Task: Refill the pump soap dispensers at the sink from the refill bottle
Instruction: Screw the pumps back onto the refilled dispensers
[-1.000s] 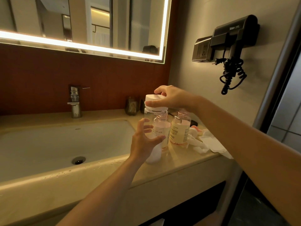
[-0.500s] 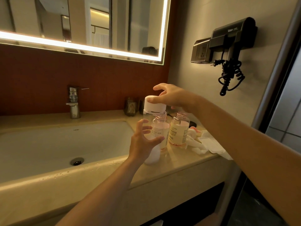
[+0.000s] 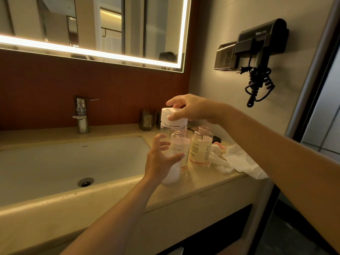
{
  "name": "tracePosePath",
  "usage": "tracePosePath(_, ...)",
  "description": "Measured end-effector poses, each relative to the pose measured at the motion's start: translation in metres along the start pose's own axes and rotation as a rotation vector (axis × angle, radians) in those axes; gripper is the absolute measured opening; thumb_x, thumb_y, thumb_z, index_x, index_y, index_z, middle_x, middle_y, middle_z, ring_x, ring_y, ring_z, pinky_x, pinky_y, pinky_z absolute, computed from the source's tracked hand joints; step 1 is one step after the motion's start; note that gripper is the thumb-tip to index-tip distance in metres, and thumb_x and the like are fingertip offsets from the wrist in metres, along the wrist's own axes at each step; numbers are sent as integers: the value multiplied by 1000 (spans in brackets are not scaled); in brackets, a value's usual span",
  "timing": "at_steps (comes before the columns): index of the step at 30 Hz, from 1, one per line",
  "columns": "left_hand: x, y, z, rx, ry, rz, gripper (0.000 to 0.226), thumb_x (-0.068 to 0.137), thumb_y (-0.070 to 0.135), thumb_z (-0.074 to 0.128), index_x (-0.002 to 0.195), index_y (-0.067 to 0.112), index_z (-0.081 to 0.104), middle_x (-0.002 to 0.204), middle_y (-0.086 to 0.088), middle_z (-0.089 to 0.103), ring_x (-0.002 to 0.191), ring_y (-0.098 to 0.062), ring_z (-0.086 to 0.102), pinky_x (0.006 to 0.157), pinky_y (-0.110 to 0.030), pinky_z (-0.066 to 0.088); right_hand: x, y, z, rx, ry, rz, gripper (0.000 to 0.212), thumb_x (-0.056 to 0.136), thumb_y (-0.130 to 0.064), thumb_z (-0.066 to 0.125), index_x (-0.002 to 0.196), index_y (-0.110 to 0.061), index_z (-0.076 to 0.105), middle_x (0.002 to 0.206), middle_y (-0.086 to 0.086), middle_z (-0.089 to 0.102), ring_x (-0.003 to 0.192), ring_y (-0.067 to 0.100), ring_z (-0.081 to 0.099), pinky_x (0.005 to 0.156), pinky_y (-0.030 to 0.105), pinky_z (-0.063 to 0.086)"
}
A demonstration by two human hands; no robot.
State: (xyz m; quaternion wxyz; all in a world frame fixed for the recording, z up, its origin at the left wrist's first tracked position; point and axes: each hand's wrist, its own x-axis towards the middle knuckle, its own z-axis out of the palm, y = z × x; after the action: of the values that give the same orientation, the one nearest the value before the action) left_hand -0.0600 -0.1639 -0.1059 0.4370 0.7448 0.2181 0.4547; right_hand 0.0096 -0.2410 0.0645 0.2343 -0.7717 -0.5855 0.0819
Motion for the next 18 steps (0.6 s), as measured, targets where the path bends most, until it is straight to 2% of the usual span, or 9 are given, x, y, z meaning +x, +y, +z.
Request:
tracePosePath(3, 0, 0, 0, -6, -4, -7, 77, 67, 32, 81, 128, 24, 35, 110, 7, 53, 103, -11, 52, 82, -26, 41, 4, 5, 13, -203, 191, -16, 65, 79, -54, 60, 131, -16, 45, 126, 4, 50, 102, 16, 47, 78, 25, 41)
tracePosePath(5, 0, 0, 0, -9, -6, -11, 77, 67, 33, 81, 128, 24, 35, 110, 8, 52, 104, -11, 52, 81, -25, 40, 7, 6, 18, -306, 273, -11, 74, 76, -65, 54, 131, -17, 45, 129, 5, 49, 106, 19, 49, 81, 28, 44)
tracePosePath(7, 0, 0, -1, -16, -10, -17, 76, 67, 31, 81, 128, 24, 35, 112, 6, 53, 104, -12, 52, 81, -25, 40, 8, 4, 14, -255, 201, -8, 75, 77, -66, 50, 137, -21, 38, 139, 5, 41, 119, 24, 45, 92, 34, 43)
tracePosePath(9, 0, 0, -1, -17, -11, -17, 76, 68, 31, 80, 129, 23, 35, 115, 4, 54, 104, -11, 52, 81, -25, 40, 6, 1, 4, -177, 32, -35, 67, 84, -54, 52, 141, -27, 30, 147, 2, 31, 130, 25, 37, 98, 34, 37)
tracePosePath(11, -1, 0, -1, -16, -6, -11, 76, 68, 31, 80, 129, 23, 35, 116, 3, 55, 104, -11, 52, 80, -25, 39, 4, 1, -2, -146, -59, -86, 58, 89, -38, 56, 140, -29, 32, 146, 0, 34, 127, 20, 38, 93, 27, 36)
tracePosePath(13, -1, 0, -1, -17, -4, -12, 76, 68, 31, 80, 129, 22, 36, 115, 3, 55, 105, -12, 52, 81, -25, 39, 5, 5, 0, -174, -13, -133, 50, 89, -33, 58, 135, -25, 42, 136, 3, 45, 113, 17, 46, 80, 18, 41)
tracePosePath(16, -1, 0, -1, -18, -8, -9, 77, 68, 31, 80, 129, 22, 35, 114, 4, 54, 104, -12, 52, 82, -25, 40, 8, 6, 9, -302, 144, -164, 51, 84, -47, 58, 126, -17, 52, 123, 4, 54, 97, 12, 48, 67, 13, 38)
tracePosePath(18, -1, 0, -1, -16, -11, -6, 77, 68, 31, 80, 129, 22, 35, 116, 2, 55, 105, -13, 52, 83, -26, 41, 7, 4, 10, -317, 180, -147, 58, 83, -54, 53, 126, -15, 52, 122, 3, 53, 97, 12, 46, 67, 14, 38)
